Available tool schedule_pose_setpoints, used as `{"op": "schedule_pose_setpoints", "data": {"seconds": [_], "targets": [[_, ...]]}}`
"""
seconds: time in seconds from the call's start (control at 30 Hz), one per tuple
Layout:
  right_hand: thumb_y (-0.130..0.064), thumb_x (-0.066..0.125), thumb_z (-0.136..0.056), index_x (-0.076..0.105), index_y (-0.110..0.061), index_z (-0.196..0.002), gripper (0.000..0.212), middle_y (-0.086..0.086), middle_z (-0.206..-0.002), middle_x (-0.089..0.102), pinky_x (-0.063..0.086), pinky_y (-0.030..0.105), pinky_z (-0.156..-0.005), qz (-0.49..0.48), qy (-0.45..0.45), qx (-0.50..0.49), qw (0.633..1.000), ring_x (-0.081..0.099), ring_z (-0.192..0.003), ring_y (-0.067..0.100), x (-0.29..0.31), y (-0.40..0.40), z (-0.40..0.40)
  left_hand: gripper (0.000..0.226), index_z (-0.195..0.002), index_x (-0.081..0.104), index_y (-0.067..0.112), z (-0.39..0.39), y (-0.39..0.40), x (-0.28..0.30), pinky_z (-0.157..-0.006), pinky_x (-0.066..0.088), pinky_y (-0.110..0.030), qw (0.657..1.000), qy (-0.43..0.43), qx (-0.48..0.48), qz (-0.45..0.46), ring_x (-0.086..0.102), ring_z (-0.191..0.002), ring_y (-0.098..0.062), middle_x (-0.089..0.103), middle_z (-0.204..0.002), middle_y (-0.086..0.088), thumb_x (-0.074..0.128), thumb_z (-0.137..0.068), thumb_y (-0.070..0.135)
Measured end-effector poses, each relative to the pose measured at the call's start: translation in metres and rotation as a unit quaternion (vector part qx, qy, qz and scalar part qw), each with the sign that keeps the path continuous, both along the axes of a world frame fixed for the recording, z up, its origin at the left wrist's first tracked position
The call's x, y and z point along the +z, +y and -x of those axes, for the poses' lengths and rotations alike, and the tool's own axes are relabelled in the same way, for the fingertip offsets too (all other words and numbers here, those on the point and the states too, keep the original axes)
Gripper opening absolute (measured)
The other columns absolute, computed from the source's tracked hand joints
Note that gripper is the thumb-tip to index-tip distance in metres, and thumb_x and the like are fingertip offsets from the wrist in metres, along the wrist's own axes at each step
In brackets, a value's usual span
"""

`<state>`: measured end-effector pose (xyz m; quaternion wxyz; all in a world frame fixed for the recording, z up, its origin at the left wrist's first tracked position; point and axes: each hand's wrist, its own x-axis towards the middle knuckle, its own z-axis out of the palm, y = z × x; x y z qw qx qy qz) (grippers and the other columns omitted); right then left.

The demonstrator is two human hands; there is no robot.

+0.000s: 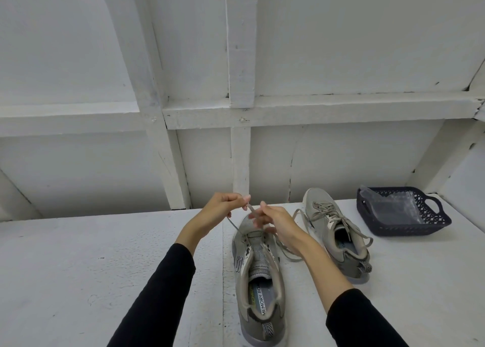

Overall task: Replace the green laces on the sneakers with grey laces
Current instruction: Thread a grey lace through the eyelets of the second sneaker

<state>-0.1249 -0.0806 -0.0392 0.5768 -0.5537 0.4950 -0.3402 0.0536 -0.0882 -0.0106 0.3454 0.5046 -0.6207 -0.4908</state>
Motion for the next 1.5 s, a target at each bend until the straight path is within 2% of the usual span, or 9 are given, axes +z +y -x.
{"op": "schedule_pose_setpoints", "data": {"seconds": [0.27,0.47,0.57,0.7,0.77,0.93,1.17,1.33,1.5], "targets": [[-0.018,0.046,-0.100,0.054,-0.008,-0.072,0.031,0.000,-0.063,0.047,0.038,0.025,-0.073,0.054,-0.120,-0.031,0.991,0.046,-0.064,0.014,0.010,0.001,0.013,0.032,-0.068,0.055,0.017,-0.005,-0.008,-0.012,-0.069,0.043,-0.023,0.977,0.165,0.116,-0.065,0.043,-0.063,-0.009,0.046,-0.060,0.009,0.057,-0.096,0.031],[-0.010,0.041,-0.101,0.049,-0.006,-0.077,0.026,-0.001,-0.062,0.038,0.030,0.020,-0.053,0.048,-0.204,-0.101,0.973,0.033,-0.052,0.008,0.029,-0.004,0.022,0.034,-0.067,0.045,0.015,-0.025,-0.017,-0.027,-0.075,0.046,-0.028,0.797,0.482,0.331,-0.154,0.045,-0.061,-0.011,0.044,-0.063,0.002,0.051,-0.100,0.022],[-0.013,0.044,-0.101,0.056,-0.003,-0.087,0.021,-0.008,-0.061,0.047,0.031,0.018,-0.053,0.095,-0.048,-0.131,0.986,0.035,-0.055,0.008,0.027,-0.006,0.024,0.024,-0.076,0.051,0.013,-0.033,-0.015,-0.037,-0.077,0.048,-0.031,0.858,0.319,0.376,-0.146,0.051,-0.070,-0.015,0.051,-0.075,-0.003,0.053,-0.099,0.021],[-0.019,0.041,-0.102,0.045,-0.018,-0.103,0.004,0.000,-0.103,0.059,0.038,0.030,-0.077,0.169,0.188,-0.122,0.960,0.053,-0.091,0.015,0.021,-0.005,0.017,0.019,-0.114,0.056,0.012,-0.022,-0.014,-0.053,-0.091,0.042,-0.034,0.946,0.005,0.323,-0.036,0.053,-0.107,-0.021,0.057,-0.117,-0.006,0.058,-0.095,0.015],[-0.020,0.037,-0.103,0.038,-0.017,-0.108,0.006,0.003,-0.108,0.059,0.040,0.033,-0.079,0.181,0.221,-0.103,0.953,0.054,-0.098,0.019,0.021,-0.001,0.013,0.017,-0.111,0.061,0.018,-0.013,-0.014,-0.052,-0.095,0.042,-0.030,0.963,-0.040,0.263,0.044,0.053,-0.115,-0.020,0.059,-0.121,-0.004,0.055,-0.096,0.012],[-0.020,0.037,-0.103,0.035,-0.015,-0.110,0.009,-0.003,-0.085,0.057,0.041,0.037,-0.075,0.210,0.200,-0.084,0.953,0.053,-0.084,0.015,0.026,0.007,0.010,0.023,-0.115,0.066,0.014,0.018,-0.009,-0.031,-0.089,0.042,-0.012,0.997,-0.001,0.038,0.072,0.058,-0.112,-0.007,0.065,-0.119,0.001,0.047,-0.102,0.019],[-0.022,0.042,-0.101,0.037,-0.017,-0.109,0.011,-0.008,-0.080,0.054,0.041,0.041,-0.084,0.218,0.188,-0.107,0.952,0.051,-0.092,0.022,0.023,0.000,0.016,0.035,-0.099,0.068,0.015,0.040,-0.001,-0.018,-0.088,0.037,-0.008,0.998,-0.005,-0.057,-0.009,0.054,-0.095,0.003,0.064,-0.103,0.003,0.038,-0.104,0.032],[-0.021,0.045,-0.101,0.045,-0.019,-0.101,0.002,-0.015,-0.066,0.051,0.035,0.029,-0.068,0.199,0.134,-0.107,0.965,0.043,-0.064,0.005,0.015,-0.003,0.021,0.032,-0.081,0.056,0.017,0.034,-0.002,-0.017,-0.080,0.033,-0.026,0.995,0.078,0.065,-0.004,0.050,-0.090,-0.007,0.057,-0.091,0.006,0.038,-0.104,0.029],[-0.009,0.048,-0.099,0.060,-0.021,-0.085,0.021,-0.006,-0.062,0.051,0.036,0.023,-0.063,0.158,0.051,-0.119,0.979,0.041,-0.059,0.007,0.009,-0.007,0.026,0.036,-0.071,0.052,0.013,0.014,-0.015,-0.012,-0.082,0.041,-0.026,0.915,0.323,0.240,-0.037,0.063,-0.087,-0.015,0.070,-0.073,0.002,0.035,-0.103,0.013]]}}
